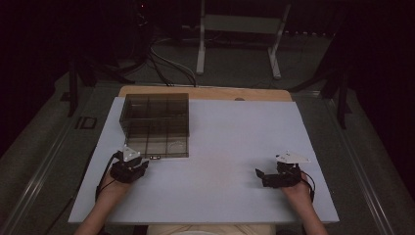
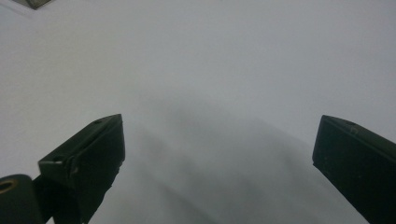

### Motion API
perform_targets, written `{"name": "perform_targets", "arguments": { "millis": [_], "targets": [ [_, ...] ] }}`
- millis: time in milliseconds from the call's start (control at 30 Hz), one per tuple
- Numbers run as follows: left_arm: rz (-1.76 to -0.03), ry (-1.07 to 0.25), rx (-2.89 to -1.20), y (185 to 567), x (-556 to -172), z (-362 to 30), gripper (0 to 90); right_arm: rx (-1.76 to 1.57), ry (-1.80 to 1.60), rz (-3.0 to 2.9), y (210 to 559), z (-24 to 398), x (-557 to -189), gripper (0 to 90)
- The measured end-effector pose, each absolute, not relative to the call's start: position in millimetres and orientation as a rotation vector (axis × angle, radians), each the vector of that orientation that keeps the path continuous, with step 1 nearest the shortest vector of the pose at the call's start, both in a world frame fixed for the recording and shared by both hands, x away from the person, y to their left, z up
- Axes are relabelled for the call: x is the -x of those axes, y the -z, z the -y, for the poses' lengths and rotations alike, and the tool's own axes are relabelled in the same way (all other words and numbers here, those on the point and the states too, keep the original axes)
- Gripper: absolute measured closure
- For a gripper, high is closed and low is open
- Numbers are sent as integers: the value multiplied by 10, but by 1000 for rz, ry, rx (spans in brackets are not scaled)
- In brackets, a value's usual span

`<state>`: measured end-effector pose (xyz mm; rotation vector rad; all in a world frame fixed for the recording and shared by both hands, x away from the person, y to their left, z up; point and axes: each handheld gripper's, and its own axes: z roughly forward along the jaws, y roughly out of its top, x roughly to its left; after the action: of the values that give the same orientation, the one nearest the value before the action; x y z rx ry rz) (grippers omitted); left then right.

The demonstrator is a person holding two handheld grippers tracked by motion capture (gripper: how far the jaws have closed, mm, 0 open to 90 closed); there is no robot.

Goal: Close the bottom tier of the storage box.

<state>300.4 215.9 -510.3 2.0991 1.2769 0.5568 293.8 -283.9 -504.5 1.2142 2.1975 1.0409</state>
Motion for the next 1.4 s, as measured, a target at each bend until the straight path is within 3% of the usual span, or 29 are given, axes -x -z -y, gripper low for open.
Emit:
{"name": "perform_targets", "arguments": {
  "millis": [267, 400, 1400],
  "targets": [
    [-1240, -534, -2115, 5090, -3041, -2163, 870, -1215, -1038, -2201, 5053, 2832, -2940, 23],
    [-1214, -538, -2125, 5078, -3062, -2155, 900, -1213, -1038, -2201, 5051, 2831, -2939, 23],
    [-1189, -558, -2170, 5161, -3181, -2093, 900, -1224, -1033, -2202, 5059, 2838, -2941, 23]
  ]
}}
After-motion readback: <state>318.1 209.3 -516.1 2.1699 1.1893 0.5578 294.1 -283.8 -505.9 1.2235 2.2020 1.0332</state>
